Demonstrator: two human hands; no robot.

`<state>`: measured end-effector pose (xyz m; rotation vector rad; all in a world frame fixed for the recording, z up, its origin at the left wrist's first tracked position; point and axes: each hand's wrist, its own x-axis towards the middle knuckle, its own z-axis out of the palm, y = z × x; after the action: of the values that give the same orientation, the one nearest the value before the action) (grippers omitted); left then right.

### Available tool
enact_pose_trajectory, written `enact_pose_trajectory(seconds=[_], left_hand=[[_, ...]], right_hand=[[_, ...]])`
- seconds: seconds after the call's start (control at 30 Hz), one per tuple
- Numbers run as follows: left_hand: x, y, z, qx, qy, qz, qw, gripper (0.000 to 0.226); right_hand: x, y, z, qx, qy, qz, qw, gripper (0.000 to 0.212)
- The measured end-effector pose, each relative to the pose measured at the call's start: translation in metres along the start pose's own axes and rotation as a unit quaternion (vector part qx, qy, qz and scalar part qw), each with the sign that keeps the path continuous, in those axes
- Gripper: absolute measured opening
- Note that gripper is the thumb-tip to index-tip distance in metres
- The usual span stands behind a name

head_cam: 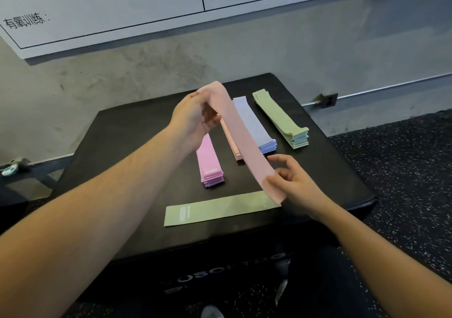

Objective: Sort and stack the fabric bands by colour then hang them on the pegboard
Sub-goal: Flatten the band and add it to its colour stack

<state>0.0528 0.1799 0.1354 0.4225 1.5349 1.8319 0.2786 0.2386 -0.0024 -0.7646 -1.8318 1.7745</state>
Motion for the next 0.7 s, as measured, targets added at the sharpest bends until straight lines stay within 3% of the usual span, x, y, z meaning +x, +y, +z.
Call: enact_pose_trajectory(seconds=[0.07,0.17,0.27,0.47,0.6,0.7], left_hand=[[0.012,-0.002,-0.001,0.001,0.010,-0.004,1.000,0.006],[0.028,-0.006,-0.003,0.012,0.020,-0.009,1.000,0.009],[0.041,-0.013,-0.003,0.023,0.030,-0.010,0.999,0.016],[0.063,-0.014,0.000,0.062,0.047,0.002,0.997,0.004],[0.080,-0.013,0.003,0.107,0.036,0.000,0.994,0.009],[0.093,-0.016,0.005,0.149,0.000,-0.019,0.989,0.008]], right_hand=[[-0.003,0.003,-0.006,0.014,0.014,-0.004,1.000,0.034],[-0.005,0.007,-0.013,0.030,0.065,-0.032,0.997,0.016],[-0.006,0.007,-0.020,0.024,0.096,-0.047,0.994,0.019],[-0.003,0.009,-0.039,-0.085,-0.055,-0.044,0.994,0.059],[0.010,0.018,-0.045,-0.180,0.013,-0.106,0.978,0.042],[0.021,0.017,-0.047,-0.329,0.020,-0.241,0.913,0.014]])
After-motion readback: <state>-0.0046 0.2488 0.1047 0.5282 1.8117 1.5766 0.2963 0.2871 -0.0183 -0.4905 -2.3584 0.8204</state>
